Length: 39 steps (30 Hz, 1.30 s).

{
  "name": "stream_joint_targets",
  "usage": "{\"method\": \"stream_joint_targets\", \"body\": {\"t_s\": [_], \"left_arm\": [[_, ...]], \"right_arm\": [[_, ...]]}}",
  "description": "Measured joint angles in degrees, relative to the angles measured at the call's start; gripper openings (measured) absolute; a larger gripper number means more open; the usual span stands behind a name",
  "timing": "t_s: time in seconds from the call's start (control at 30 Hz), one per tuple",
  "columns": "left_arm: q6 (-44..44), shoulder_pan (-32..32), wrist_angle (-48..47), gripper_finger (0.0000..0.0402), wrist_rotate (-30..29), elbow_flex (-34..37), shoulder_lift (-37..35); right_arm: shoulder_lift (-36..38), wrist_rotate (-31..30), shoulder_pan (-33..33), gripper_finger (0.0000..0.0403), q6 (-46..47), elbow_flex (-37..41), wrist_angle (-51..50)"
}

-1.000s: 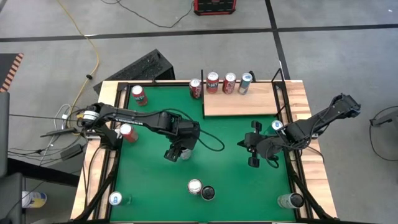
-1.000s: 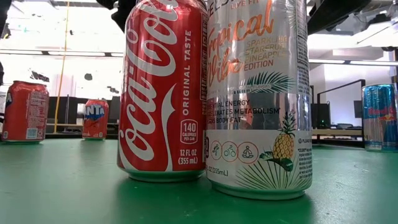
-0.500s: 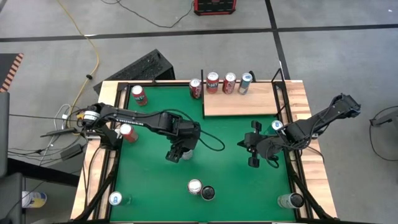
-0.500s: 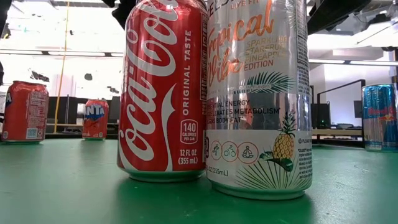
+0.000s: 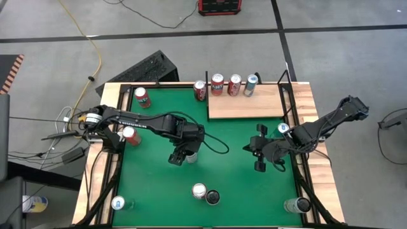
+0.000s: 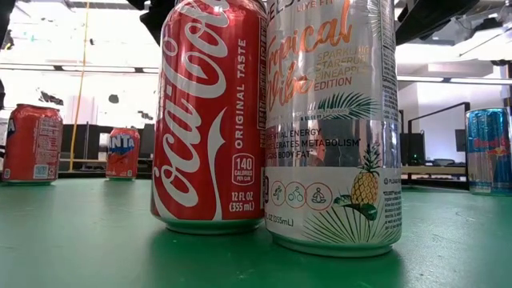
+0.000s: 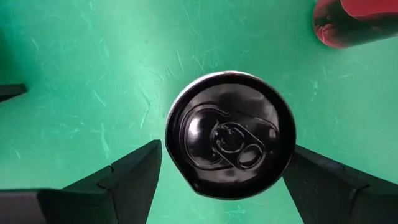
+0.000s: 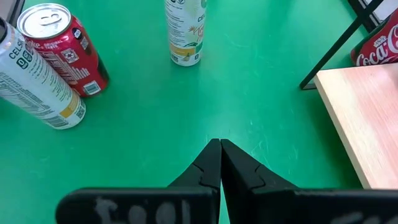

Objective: Place canned beverage on shelf
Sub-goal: Move the top left yellow soda can to the center of the table

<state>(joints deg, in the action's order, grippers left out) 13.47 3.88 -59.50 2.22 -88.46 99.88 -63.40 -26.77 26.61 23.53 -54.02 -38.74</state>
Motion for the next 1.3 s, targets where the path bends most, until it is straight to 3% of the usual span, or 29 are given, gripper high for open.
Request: {"method": "stream_joint_targets", "body": {"t_s": [0.47,0.53,0.63,0.73,0.8,1.07,1.3], "left_arm": [[-4.2,-0.7,-6.2,0.0302,-3.1,-11.1,0.0],[-8.6,-0.8,-6.3,0.0302,-5.0,-12.6,0.0],[-25.9,-0.9,-6.3,0.0302,-7.2,-13.7,0.0],[-44.1,-1.4,-6.5,0.0302,-5.4,-13.8,0.0],[-49.9,-1.6,-6.8,0.0302,-4.0,-13.8,0.0],[-56.2,-1.1,-8.5,0.0302,-2.9,-13.5,0.6],[-56.2,0.1,-8.2,0.0302,-4.0,-13.3,2.2]], "right_arm": [[0.0,0.0,0.0,0.003,0.0,0.0,0.0],[0.0,0.0,0.0,0.003,0.0,0.0,0.0],[0.0,0.0,0.0,0.003,0.0,0.0,0.0],[0.0,0.0,0.0,0.003,0.0,0.0,0.0],[0.0,0.0,0.0,0.003,0.0,0.0,0.0],[0.0,0.0,0.0,0.003,0.0,0.0,0.0],[0.0,1.1,0.0,0.003,0.0,0.0,0.0]]}}
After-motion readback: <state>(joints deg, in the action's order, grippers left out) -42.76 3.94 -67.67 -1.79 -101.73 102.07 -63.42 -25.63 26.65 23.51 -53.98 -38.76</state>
